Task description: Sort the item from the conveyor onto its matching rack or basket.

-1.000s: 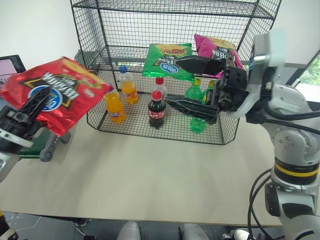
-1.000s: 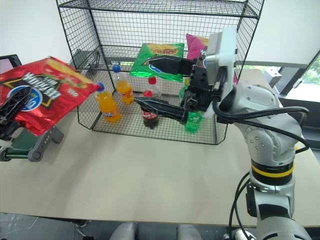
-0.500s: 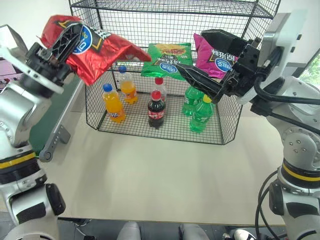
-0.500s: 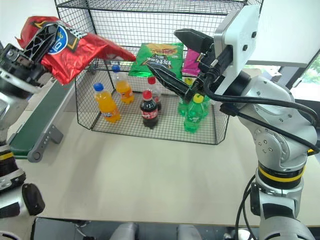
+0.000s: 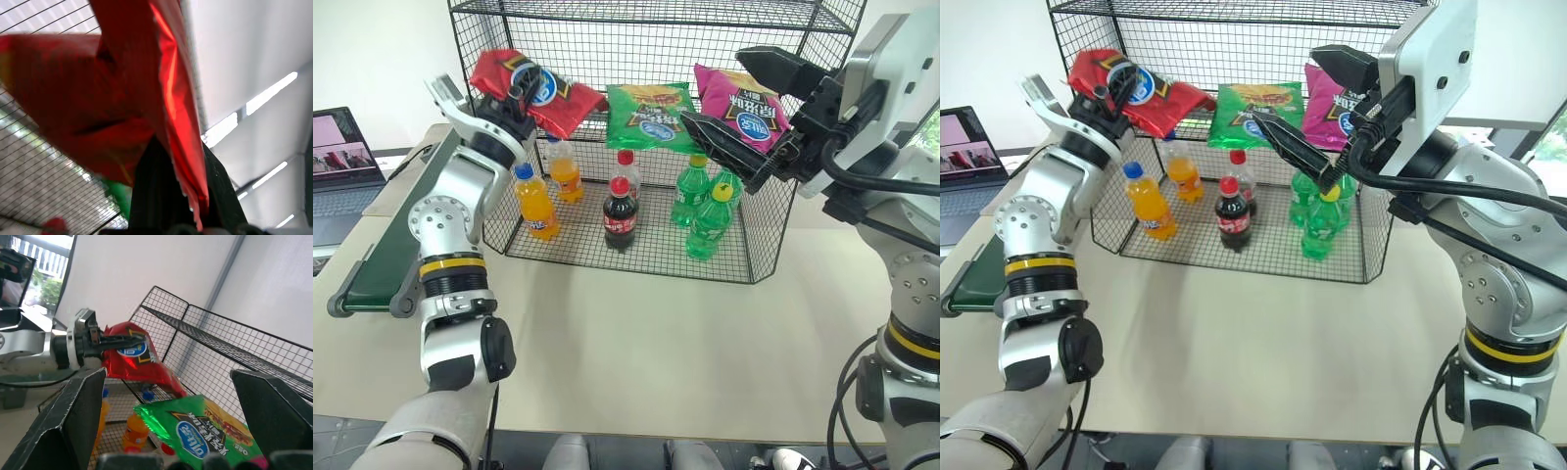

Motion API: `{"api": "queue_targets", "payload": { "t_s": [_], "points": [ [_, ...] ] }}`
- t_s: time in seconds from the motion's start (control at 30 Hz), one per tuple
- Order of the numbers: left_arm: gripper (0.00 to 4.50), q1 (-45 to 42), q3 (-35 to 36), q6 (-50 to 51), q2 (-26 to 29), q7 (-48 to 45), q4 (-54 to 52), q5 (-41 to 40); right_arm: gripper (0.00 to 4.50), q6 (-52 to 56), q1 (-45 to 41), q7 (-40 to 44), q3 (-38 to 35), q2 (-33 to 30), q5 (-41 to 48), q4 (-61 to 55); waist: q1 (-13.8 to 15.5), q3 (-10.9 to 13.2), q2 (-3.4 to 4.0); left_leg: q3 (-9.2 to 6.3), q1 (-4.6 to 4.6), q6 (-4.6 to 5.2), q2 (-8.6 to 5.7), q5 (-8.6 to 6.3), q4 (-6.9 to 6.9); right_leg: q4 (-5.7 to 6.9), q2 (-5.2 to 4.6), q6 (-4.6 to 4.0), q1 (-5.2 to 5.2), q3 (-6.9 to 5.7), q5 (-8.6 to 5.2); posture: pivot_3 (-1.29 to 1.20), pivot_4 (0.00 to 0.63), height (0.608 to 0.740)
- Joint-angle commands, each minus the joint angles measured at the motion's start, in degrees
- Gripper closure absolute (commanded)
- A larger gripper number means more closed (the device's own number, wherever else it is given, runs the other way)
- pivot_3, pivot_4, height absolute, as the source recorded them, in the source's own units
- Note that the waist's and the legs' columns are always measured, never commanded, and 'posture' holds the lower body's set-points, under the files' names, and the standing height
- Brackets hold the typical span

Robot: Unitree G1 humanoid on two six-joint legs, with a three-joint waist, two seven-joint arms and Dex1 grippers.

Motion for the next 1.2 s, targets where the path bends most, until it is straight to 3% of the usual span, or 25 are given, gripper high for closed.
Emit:
{"api": "queue_targets", "payload": {
  "t_s": [0.03,0.27,0.8,0.9,1.1,1.2],
  "points": [
    [4.43,-0.7,3.1,-1.4,-1.2,5.4,-3.6,0.5,0.00,1.0,0.0,-1.2,-1.6,-0.7,1.3,-3.0,0.1,0.0,-0.01,0.00,0.00,0.00,0.00,0.00,0.01,0.01,0.00,0.00,0.00,0.00,0.00,0.00,0.150,0.740],
    [4.43,-5.4,5.1,-6.6,-5.6,15.7,-2.2,5.2,0.00,1.5,0.3,-1.8,-1.7,-0.7,1.3,-3.3,0.7,0.0,-0.03,-0.04,-0.05,-0.01,-0.01,0.01,0.18,0.03,-0.01,0.04,0.05,-0.01,0.02,0.00,0.150,0.740],
    [4.43,-15.2,10.5,-10.0,-4.4,13.9,16.7,12.5,0.00,2.0,0.7,-2.6,-2.2,-1.6,1.6,-3.0,0.8,0.0,-0.03,-0.04,-0.02,-0.02,-0.03,0.02,0.14,0.03,-0.01,0.06,0.05,-0.02,0.02,0.00,0.150,0.740],
    [3.68,-15.8,11.0,-9.2,-3.7,12.1,17.4,13.4,0.00,1.7,0.8,-2.5,-2.3,-1.6,1.9,-2.8,0.6,0.0,-0.03,-0.04,-0.01,-0.02,-0.03,0.02,0.13,0.04,0.00,0.06,0.05,-0.02,0.02,0.00,0.150,0.740],
    [1.29,-15.0,12.3,-6.8,-3.4,12.4,15.3,13.2,0.00,1.2,1.0,-2.5,-2.2,-1.6,2.3,-2.7,0.6,0.0,-0.03,-0.04,-0.02,-0.04,-0.03,0.04,0.12,0.06,-0.01,0.06,0.05,-0.03,0.02,0.00,0.150,0.740],
    [0.03,-12.3,13.1,-3.0,-4.0,16.2,9.4,11.1,0.00,0.9,0.9,-2.2,-2.0,-1.6,2.4,-2.5,0.5,0.0,-0.02,-0.05,-0.01,-0.04,-0.03,0.04,0.12,0.08,0.00,0.06,0.06,-0.03,0.02,0.00,0.150,0.740]
  ]
}}
